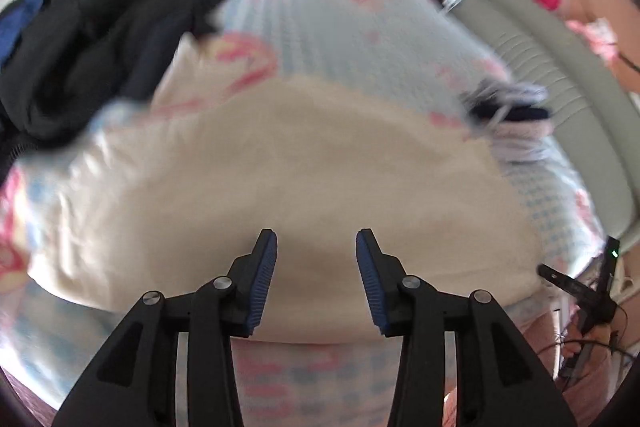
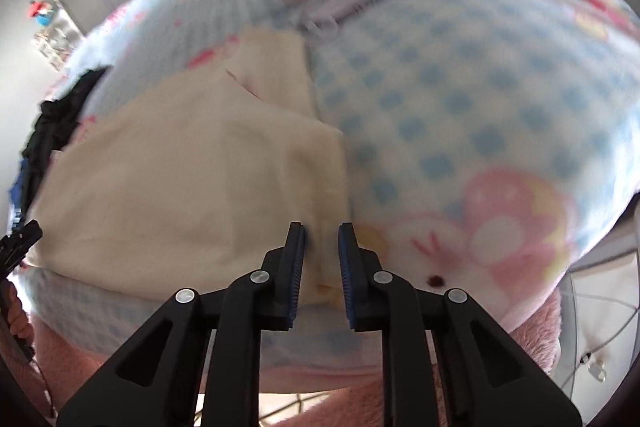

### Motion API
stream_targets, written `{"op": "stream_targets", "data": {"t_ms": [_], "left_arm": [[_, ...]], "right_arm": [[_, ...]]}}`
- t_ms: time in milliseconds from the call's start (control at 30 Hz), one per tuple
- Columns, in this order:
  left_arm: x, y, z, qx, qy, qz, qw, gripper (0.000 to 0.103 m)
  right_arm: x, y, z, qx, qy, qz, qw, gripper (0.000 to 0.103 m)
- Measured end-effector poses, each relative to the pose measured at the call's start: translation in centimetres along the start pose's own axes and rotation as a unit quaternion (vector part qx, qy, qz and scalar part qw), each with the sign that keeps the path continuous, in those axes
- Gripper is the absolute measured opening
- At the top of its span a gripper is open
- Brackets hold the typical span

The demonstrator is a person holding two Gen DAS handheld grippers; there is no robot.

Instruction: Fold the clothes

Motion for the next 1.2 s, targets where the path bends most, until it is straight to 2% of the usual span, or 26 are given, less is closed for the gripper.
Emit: {"op": "stream_targets", "data": {"t_ms": [67, 133, 200, 267, 367, 433, 500, 567, 667, 733, 867, 900, 1000, 1067, 1200], "left_arm": [[1.3, 0.5, -1.2, -0.007, -0.022, -0.015, 0.9996, 0.043], [2.1, 0.2, -2.3, 0.006, -0.045, -0.016, 0.9988, 0.041], [2.1, -0.6, -2.7, 0.017, -0.056, -0.008, 0.9983, 0.041], [2.1, -1.8, -2.4, 0.019, -0.047, 0.018, 0.9986, 0.042], [1.8, -2.3, -0.7, 0.044, -0.023, 0.035, 0.9982, 0.043], [1.7, -1.9, 1.2, 0.074, -0.011, 0.029, 0.9968, 0.043], [1.6, -1.5, 3.0, 0.105, 0.002, 0.022, 0.9943, 0.043], [2.3, -0.7, 6.1, 0.125, 0.037, 0.006, 0.9914, 0.043], [3.1, 0.5, 11.2, 0.128, 0.097, -0.005, 0.9871, 0.041], [3.5, 1.6, 15.9, 0.131, 0.155, -0.016, 0.979, 0.041], [4.2, 4.3, 24.4, 0.187, 0.206, -0.056, 0.9588, 0.043], [4.7, 5.0, 26.1, 0.191, 0.217, -0.064, 0.955, 0.043], [6.5, 7.1, 30.4, 0.187, 0.253, -0.091, 0.945, 0.043], [8.0, 8.4, 31.8, 0.159, 0.272, -0.114, 0.9421, 0.043], [8.5, 9.3, 31.3, 0.139, 0.267, -0.135, 0.9442, 0.043]], "right_arm": [[0.5, 0.1, 0.9, 0.011, 0.006, -0.002, 1.0, 0.017], [0.8, -0.6, 2.1, 0.034, 0.01, 0.0, 0.999, 0.017], [0.8, -1.6, 3.1, 0.021, 0.029, 0.007, 0.999, 0.017], [0.7, -2.6, 3.4, -0.001, 0.038, 0.015, 0.999, 0.02], [0.7, -1.9, 2.0, -0.017, 0.015, 0.002, 1.0, 0.02], [0.6, -1.5, 1.2, -0.028, -0.001, -0.006, 1.0, 0.02], [1.0, -0.4, 0.6, -0.019, -0.011, -0.026, 0.999, 0.02], [1.2, -0.1, 0.8, -0.014, -0.005, -0.029, 0.999, 0.02], [1.2, -1.6, 1.4, -0.023, 0.018, -0.009, 1.0, 0.02], [1.4, -2.9, 1.6, -0.029, 0.017, 0.006, 0.999, 0.02], [2.8, -2.8, 2.0, -0.032, 0.029, -0.004, 0.999, 0.02], [3.4, -2.4, 1.9, -0.036, 0.032, -0.009, 0.999, 0.02], [3.5, -0.1, 1.7, -0.029, 0.031, -0.016, 0.999, 0.02], [3.7, -0.1, 1.9, -0.021, 0.028, -0.013, 0.999, 0.02], [2.9, 0.2, 3.1, 0.012, 0.023, -0.01, 1.0, 0.02]]}}
Point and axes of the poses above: each gripper's, at about its wrist camera, not at the fingertips, and y roughly the way its jaws point, z to its right, x to its underside, the point moved 4 cm from there along y, roughly the way its jaws point, and after that the axes turned 1 degree about -y, right-handed, at the moved point
